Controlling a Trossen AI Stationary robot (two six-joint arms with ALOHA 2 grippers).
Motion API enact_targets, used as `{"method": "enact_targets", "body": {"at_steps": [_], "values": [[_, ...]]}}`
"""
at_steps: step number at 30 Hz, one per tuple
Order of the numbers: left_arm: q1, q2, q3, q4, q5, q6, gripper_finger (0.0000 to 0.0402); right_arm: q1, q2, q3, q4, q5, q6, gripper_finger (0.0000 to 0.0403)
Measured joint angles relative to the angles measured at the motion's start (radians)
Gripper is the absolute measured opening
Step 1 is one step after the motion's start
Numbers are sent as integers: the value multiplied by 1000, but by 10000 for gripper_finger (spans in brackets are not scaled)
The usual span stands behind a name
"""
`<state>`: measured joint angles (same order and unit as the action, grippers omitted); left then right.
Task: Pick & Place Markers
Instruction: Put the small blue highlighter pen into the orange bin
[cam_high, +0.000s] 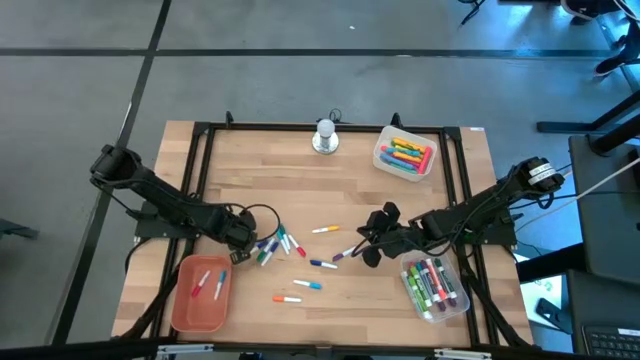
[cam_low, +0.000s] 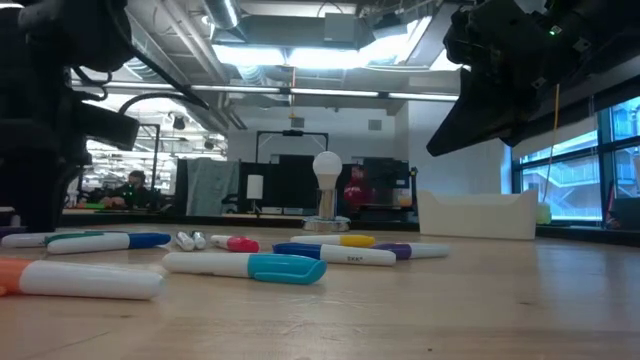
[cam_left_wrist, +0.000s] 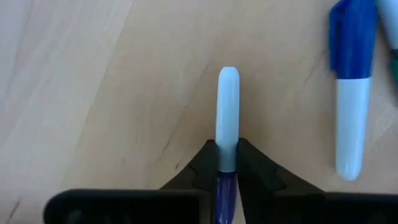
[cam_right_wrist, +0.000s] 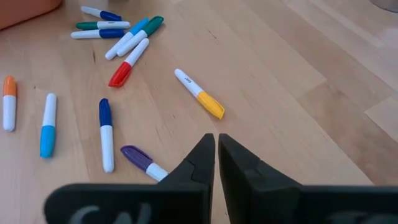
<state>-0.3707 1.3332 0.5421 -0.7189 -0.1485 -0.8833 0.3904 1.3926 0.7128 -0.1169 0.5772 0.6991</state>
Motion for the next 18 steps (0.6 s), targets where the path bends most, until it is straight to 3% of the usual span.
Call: {"method": "enact_targets", "body": {"at_steps": [5, 9, 11, 15, 18], "values": [[34, 3, 176, -255, 32, -22, 33, -8, 0, 0, 4, 29, -15, 23], [32, 2, 410, -709, 42, -136, 41, -23, 0, 0, 20, 30, -24, 23], [8, 1, 533, -850, 44, -227, 40, -29, 0, 0, 28, 25, -33, 23], [-73, -41, 651, -779, 89, -350, 37, -42, 0, 0, 39, 23, -73, 23], [-160, -28, 643, -812, 81, -495, 39, -57, 0, 0, 54, 4, -118, 23]]}}
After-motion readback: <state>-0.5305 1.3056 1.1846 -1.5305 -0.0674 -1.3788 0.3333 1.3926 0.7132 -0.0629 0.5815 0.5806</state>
